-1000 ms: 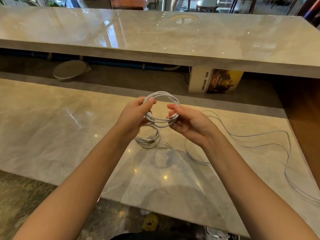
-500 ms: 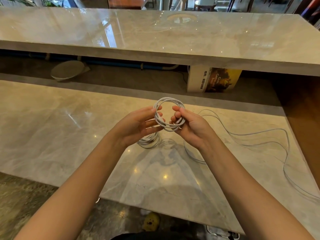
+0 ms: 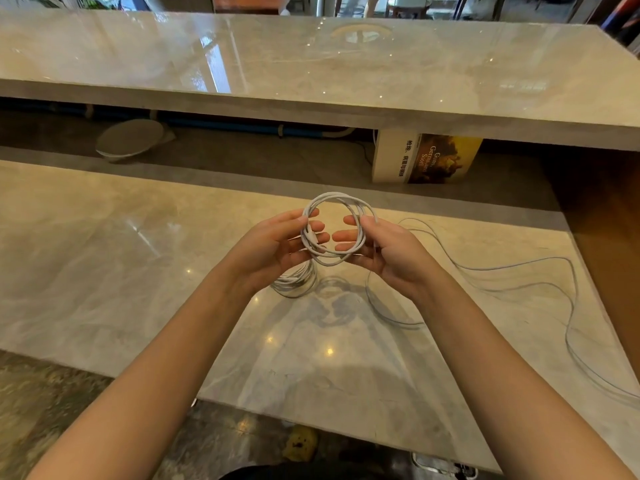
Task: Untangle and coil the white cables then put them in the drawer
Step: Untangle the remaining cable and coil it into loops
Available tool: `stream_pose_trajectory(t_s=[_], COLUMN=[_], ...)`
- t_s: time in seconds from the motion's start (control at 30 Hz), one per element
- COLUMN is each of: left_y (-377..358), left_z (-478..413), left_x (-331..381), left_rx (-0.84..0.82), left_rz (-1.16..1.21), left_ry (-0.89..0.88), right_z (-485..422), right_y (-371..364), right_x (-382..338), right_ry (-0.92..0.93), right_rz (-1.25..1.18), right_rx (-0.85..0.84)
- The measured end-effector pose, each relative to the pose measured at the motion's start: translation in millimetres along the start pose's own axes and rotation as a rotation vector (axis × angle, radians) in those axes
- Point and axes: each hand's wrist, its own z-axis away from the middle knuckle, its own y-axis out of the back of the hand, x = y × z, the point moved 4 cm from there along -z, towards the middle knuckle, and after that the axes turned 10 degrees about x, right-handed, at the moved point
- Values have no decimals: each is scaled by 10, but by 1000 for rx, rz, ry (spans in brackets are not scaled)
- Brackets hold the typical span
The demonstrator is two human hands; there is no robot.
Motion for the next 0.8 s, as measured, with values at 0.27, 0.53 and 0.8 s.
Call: stream_pose_trajectory(t_s=[0.27, 0.53, 0.8], left_y=[-62, -121, -105], left_z=[-34, 10, 46], left_x=[3, 14, 67], left_rx=[-8, -76, -136], left_rz=[47, -99, 116], left_ry=[9, -36, 2], right_z=[-75, -136, -154], right_y=[72, 110, 219], right_x=[-128, -396, -440], right_ry=[348, 416, 432], right_rz=[522, 342, 534], right_rx=[214, 285, 197])
